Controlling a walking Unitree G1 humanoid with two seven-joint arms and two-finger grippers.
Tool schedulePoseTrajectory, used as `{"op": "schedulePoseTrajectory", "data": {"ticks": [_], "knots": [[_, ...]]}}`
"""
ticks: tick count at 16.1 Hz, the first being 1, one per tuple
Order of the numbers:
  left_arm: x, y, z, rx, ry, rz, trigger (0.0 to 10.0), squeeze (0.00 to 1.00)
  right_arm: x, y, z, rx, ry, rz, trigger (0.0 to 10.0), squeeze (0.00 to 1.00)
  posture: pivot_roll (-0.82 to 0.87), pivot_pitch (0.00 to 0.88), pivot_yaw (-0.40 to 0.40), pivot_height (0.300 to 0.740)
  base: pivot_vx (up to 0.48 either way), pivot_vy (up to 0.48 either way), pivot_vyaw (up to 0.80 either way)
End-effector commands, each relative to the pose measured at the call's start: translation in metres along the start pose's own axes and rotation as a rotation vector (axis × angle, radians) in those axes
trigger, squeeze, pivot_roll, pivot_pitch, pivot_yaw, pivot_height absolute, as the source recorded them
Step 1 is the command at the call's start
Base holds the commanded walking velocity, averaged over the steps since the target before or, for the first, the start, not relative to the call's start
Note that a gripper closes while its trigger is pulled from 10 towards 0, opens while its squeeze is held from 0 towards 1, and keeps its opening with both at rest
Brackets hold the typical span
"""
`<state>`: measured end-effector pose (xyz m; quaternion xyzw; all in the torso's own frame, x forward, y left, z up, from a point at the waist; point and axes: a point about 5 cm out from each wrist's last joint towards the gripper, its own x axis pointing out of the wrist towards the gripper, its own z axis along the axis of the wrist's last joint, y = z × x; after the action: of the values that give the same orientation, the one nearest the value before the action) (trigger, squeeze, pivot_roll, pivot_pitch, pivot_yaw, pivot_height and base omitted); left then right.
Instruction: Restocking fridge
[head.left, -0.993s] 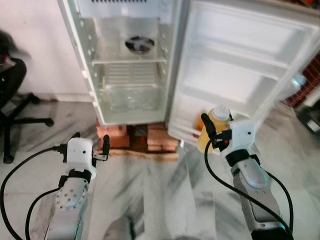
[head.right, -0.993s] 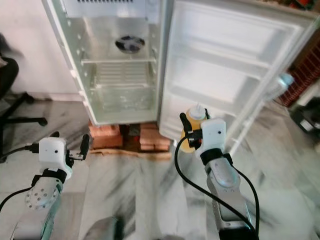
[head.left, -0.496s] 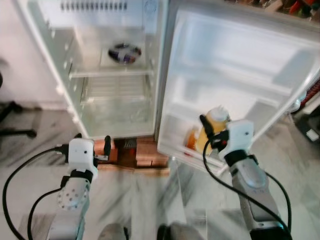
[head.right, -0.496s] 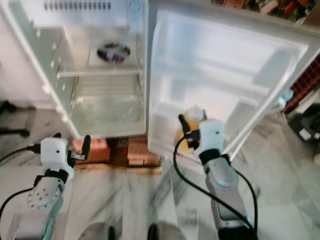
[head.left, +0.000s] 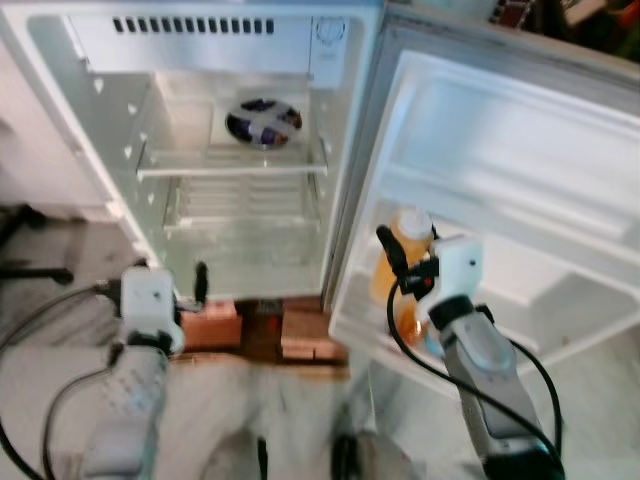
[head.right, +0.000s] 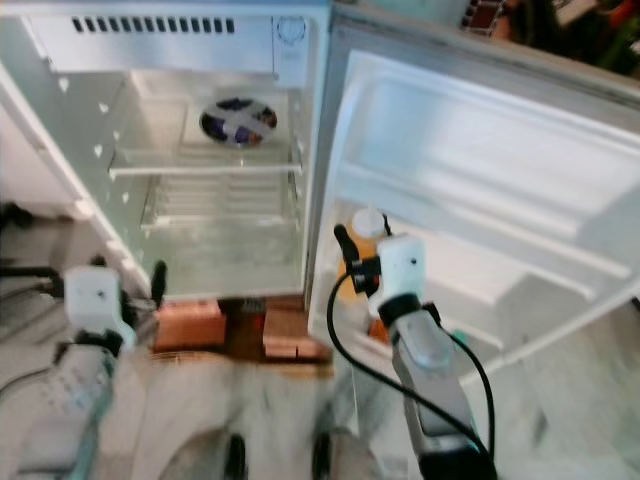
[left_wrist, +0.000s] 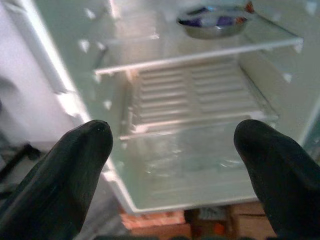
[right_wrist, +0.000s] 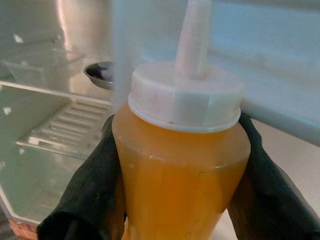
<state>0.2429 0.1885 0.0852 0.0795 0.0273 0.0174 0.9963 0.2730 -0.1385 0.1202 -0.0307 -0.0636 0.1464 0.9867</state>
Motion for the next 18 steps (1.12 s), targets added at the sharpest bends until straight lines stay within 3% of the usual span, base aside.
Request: {"op": "schedulePoseTrajectory", "data": {"ticks": [1,9,18], "knots": [[-0.0025,-0.0002,-0.0025,0.011,0.013,-0.007,10.0,0.00,-0.0036,-0.0036,-0.0003,-0.001,0.004,-0.016,10.0,0.00,0.09,0.158,-0.077,0.740,0.000,0.000,0.00],[-0.0011,-0.0013,-0.0035,0.016,0.018,-0.006,10.0,0.00,-0.0034,-0.0008,-0.0002,0.006,0.001,0.021,10.0,0.00,0.09,0.149,-0.078,0.736,0.000,0.000,0.00],[-0.0019,-0.0016,-0.0045,0.023,0.022,0.001,10.0,0.00,-0.0027,-0.0005,0.0005,0.015,-0.004,0.025,10.0,0.00,0.09,0.153,-0.079,0.624,0.000,0.000,0.00]]}}
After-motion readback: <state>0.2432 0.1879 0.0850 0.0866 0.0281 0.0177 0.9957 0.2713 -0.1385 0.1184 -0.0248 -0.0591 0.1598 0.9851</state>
